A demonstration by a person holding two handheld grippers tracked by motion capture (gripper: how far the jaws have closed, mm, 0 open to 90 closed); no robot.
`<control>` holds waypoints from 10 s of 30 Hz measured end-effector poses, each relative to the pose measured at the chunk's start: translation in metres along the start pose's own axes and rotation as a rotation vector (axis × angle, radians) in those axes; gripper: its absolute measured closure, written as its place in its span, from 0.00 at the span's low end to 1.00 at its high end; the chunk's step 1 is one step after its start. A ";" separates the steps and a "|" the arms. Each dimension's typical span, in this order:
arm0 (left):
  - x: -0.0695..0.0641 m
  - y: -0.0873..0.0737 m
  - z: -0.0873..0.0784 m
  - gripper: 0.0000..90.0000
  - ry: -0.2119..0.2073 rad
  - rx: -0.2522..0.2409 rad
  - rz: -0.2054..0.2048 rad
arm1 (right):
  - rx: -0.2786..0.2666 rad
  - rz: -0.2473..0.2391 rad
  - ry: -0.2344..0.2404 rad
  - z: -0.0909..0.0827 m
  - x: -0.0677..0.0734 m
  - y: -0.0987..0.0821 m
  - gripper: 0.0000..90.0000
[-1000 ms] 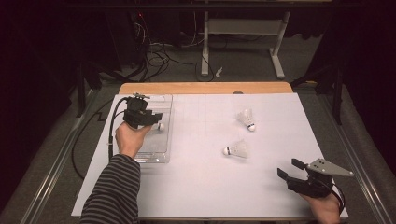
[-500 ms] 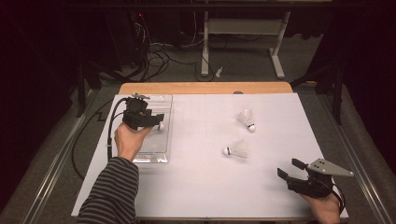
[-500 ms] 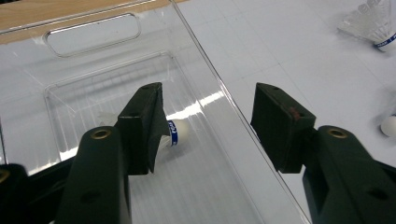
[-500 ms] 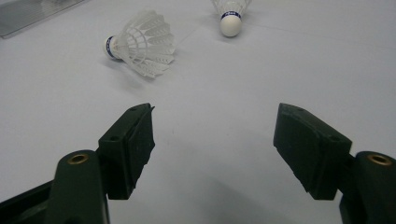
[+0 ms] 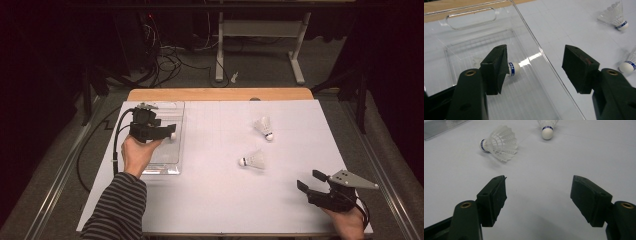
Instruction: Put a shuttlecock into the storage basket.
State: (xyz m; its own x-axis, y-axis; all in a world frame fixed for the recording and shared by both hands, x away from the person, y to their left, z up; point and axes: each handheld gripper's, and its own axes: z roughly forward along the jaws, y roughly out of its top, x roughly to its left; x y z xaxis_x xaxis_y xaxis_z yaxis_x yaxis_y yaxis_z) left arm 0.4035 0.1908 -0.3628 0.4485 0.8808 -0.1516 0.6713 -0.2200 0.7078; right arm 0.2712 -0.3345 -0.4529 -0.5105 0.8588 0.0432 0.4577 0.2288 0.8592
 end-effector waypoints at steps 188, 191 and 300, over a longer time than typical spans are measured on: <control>-0.068 -0.080 -0.014 0.41 -0.247 -0.138 0.116 | -0.014 0.005 -0.001 -0.002 0.000 0.000 0.32; -0.070 -0.078 -0.011 0.41 -0.251 -0.136 0.119 | -0.014 0.005 -0.001 -0.002 0.000 0.000 0.32; -0.153 -0.007 0.075 0.41 -0.371 0.030 0.277 | -0.010 0.003 0.003 -0.001 0.000 0.000 0.32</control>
State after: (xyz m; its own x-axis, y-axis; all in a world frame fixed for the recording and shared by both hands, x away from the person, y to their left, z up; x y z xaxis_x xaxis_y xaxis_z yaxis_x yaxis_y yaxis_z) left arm 0.3747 0.0255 -0.3964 0.7902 0.5793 -0.2001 0.5110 -0.4424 0.7370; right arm 0.2704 -0.3355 -0.4523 -0.5116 0.8579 0.0473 0.4522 0.2220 0.8639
